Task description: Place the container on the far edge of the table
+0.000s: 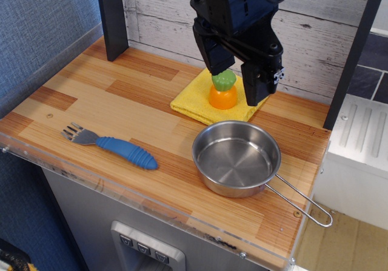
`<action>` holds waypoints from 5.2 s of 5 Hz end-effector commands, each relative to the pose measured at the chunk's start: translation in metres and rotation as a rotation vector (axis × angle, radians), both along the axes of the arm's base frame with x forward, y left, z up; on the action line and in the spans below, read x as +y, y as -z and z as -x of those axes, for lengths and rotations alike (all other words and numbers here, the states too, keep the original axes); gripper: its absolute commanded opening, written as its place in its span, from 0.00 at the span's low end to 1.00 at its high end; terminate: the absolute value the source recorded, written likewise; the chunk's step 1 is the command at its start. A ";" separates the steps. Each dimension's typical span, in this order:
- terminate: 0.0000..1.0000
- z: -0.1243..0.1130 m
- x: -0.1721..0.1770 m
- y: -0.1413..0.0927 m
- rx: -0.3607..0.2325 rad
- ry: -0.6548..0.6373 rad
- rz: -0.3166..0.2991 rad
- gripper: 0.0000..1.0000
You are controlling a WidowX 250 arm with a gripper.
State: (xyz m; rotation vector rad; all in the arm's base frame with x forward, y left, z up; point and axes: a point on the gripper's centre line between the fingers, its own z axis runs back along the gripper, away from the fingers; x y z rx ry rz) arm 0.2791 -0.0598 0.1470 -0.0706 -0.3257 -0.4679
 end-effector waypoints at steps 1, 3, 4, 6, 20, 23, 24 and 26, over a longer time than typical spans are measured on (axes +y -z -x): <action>0.00 0.000 0.000 0.000 0.000 0.000 0.000 1.00; 0.00 -0.034 0.020 -0.005 -0.054 -0.122 0.026 1.00; 0.00 -0.051 0.028 0.000 -0.059 -0.188 0.040 1.00; 0.00 -0.079 0.048 0.011 -0.090 -0.256 -0.064 1.00; 0.00 -0.111 0.062 0.070 0.015 -0.403 -0.201 0.00; 0.00 -0.108 0.040 0.029 -0.070 -0.319 -0.168 0.00; 0.00 -0.107 0.022 0.022 -0.087 -0.265 -0.149 0.00; 0.00 -0.105 -0.022 0.031 -0.086 -0.124 -0.121 0.00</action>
